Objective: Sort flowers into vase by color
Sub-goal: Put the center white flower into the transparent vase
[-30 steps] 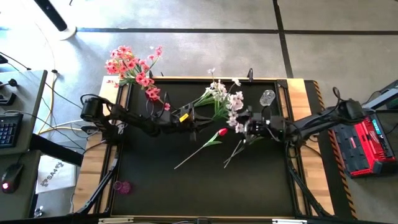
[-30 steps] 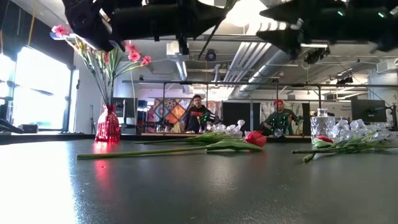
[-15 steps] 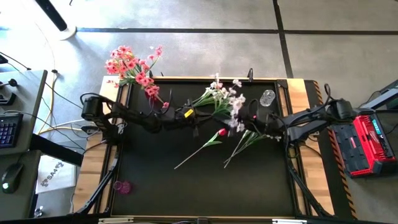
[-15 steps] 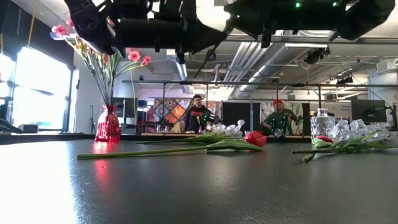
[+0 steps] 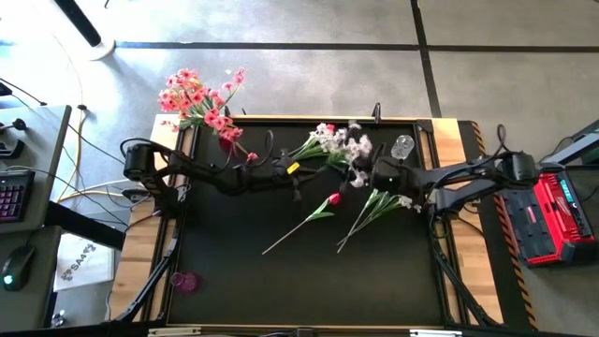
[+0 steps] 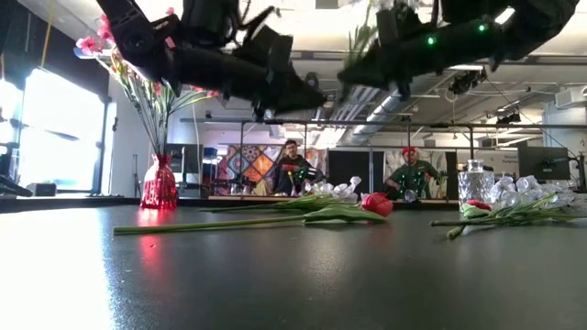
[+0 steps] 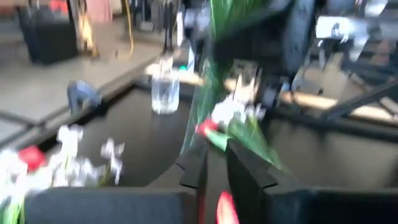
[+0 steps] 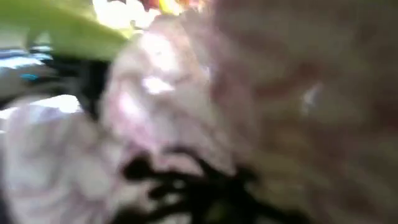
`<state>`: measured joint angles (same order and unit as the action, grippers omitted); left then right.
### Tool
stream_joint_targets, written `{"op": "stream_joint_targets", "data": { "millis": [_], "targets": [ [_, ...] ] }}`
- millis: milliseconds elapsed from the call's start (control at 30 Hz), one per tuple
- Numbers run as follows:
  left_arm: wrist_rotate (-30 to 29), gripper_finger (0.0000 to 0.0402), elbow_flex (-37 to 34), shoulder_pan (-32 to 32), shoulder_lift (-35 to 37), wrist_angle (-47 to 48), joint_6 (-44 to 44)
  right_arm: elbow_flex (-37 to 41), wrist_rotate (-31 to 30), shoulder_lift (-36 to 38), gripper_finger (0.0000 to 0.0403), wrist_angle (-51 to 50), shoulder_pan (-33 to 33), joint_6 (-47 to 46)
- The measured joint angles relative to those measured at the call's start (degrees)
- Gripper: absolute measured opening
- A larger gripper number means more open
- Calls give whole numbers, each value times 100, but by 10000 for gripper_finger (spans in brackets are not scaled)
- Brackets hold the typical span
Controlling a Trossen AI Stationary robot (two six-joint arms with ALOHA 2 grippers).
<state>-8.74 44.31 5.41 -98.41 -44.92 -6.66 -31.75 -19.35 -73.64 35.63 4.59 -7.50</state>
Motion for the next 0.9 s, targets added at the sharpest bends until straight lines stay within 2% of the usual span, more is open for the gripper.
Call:
{"op": "stream_joint_targets", "data": {
  "millis": [200, 567, 767, 900],
  "targets": [
    [-51, 98, 0, 55, 0, 925, -63, -209, -651, 775, 3, -1958, 191, -111],
    [-1185, 102, 0, 76, 2, 1036, 377, -1297, -1487, 2220, 1, -6065, 1057, -431],
    [-1272, 102, 0, 182, 2, 1036, 383, -1819, -1586, 2423, 1, -7142, 1925, -376],
    [-1271, 102, 0, 249, 2, 1036, 383, -1860, -1585, 2459, 0, -7368, 2572, -360]
  ]
}}
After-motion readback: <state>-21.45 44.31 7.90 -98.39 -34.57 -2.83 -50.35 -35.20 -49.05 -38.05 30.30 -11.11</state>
